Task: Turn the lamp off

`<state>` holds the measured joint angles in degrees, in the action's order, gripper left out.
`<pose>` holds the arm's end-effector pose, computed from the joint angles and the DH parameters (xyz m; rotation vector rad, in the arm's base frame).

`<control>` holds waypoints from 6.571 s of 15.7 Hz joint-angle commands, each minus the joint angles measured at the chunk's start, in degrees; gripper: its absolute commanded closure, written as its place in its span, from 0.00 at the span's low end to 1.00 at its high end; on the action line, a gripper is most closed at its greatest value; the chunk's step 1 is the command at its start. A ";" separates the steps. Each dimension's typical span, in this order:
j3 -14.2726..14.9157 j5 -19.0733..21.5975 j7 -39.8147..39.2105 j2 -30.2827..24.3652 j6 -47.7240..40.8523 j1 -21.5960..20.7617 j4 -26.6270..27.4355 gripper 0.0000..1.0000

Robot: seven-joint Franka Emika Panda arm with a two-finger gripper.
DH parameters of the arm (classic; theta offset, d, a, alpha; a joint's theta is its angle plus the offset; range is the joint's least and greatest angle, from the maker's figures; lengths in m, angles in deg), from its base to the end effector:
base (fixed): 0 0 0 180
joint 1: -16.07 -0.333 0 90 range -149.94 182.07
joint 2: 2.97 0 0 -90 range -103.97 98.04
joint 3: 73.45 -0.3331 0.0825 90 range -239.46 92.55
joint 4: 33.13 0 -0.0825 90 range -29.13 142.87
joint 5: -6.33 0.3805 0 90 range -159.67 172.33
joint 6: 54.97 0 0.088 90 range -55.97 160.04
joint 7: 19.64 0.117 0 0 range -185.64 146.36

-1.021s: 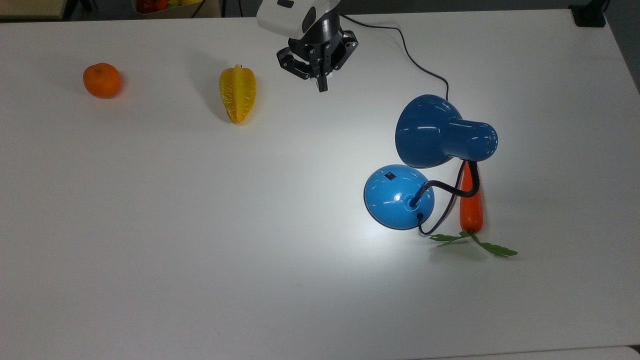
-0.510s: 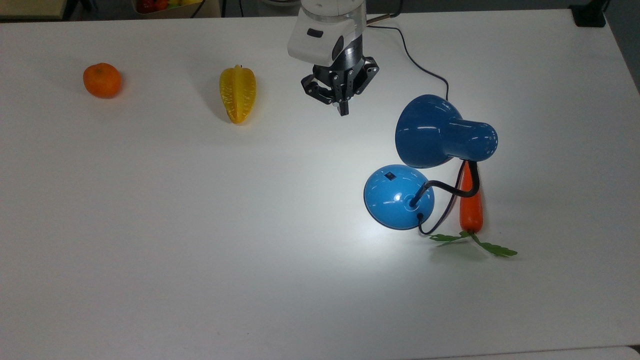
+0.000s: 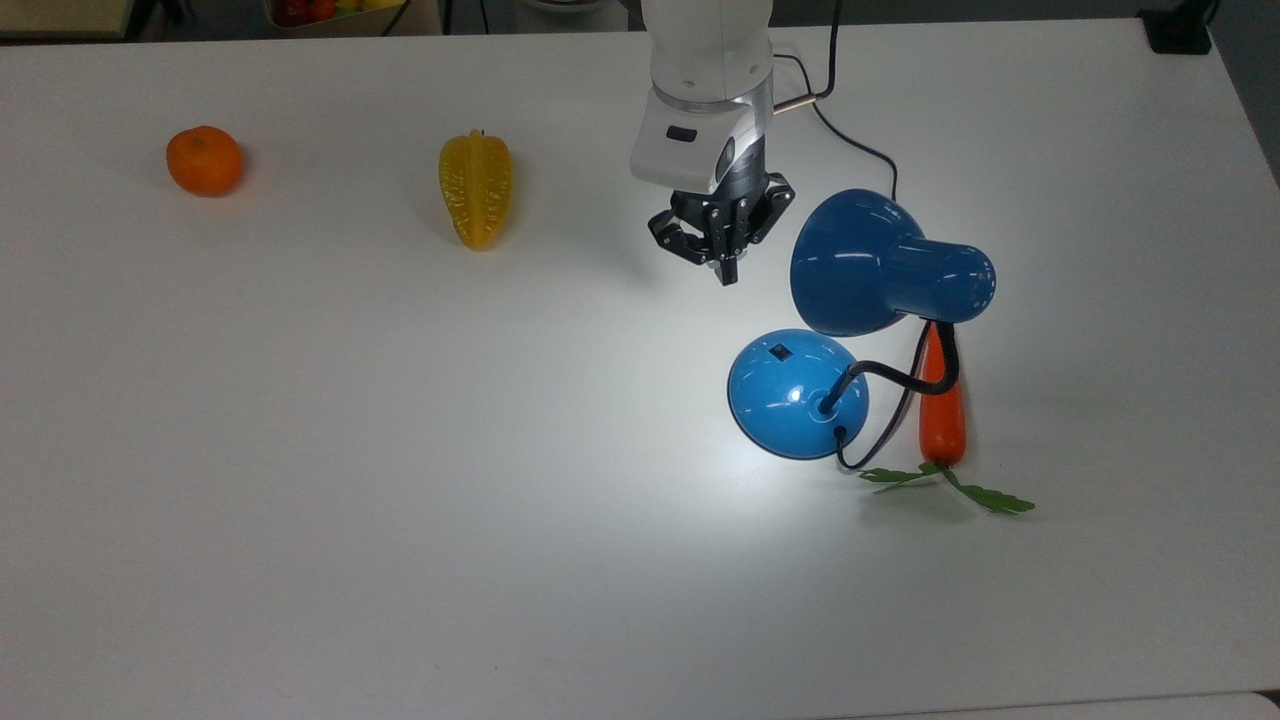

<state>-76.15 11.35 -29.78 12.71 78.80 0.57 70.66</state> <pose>0.6228 0.2045 0.4247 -2.9468 -0.6568 -0.3689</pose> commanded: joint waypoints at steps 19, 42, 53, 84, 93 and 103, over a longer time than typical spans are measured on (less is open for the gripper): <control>-2.31 0.34 0.56 7.34 14.85 -1.64 1.42 1.00; -3.19 -0.54 0.48 9.54 17.40 -1.99 1.42 1.00; -3.19 -0.54 0.48 9.63 17.31 -1.38 2.13 1.00; -2.49 -0.81 0.56 -10.75 -21.78 5.39 2.49 0.00; 0.41 -0.81 2.22 -15.59 -44.45 7.32 -9.46 0.00; 6.39 -0.89 9.62 -18.76 -42.55 6.27 -10.18 0.00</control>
<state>-71.16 11.10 -21.20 -5.38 34.24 8.34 60.18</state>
